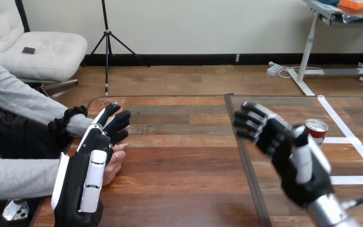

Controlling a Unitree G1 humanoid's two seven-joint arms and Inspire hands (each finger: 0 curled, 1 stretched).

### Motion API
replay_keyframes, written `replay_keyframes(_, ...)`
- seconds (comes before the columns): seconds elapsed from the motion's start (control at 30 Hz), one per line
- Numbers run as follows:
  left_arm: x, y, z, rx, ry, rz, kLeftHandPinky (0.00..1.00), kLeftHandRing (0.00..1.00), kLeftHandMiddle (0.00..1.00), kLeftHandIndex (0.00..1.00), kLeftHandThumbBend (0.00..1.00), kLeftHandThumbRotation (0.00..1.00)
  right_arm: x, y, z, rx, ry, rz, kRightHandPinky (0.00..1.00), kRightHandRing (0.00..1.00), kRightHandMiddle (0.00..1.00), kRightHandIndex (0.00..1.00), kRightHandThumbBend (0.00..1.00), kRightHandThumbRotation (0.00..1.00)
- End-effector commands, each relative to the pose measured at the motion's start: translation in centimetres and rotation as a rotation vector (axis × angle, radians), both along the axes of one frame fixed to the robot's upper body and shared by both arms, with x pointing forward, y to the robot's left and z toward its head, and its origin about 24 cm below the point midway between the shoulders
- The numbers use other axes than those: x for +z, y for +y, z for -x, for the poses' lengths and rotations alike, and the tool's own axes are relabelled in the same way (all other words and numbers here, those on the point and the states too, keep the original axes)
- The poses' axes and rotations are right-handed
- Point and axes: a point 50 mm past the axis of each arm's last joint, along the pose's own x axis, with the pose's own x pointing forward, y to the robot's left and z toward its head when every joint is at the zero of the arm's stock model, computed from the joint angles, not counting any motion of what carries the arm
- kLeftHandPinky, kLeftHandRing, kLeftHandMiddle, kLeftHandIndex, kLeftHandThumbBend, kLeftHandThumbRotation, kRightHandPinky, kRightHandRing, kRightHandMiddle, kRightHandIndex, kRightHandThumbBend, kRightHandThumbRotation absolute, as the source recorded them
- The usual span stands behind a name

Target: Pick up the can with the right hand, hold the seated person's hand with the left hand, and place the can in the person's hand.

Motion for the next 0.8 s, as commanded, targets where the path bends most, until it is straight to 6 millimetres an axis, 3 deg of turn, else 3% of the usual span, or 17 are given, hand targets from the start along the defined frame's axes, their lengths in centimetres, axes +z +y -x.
replay_keyframes(0.0, 1.3, -0.4, -1.0, -0.013, -0.084, 0.004, 0.82, 0.86, 0.84, 0.88, 0.48, 1.00, 2.5, -0.9, -2.8, -0.023, -0.089, 0.003, 0.85, 0.85, 0.84, 0.85, 0.97, 1.00)
replay_keyframes(0.77, 1.6, -0.3, -1.1, -0.020, -0.082, 0.020, 0.78, 0.86, 0.84, 0.88, 0.47, 1.00, 3.8, -3.1, -6.1, -0.097, -0.101, 0.035, 0.83, 0.87, 0.86, 0.86, 0.95, 1.00)
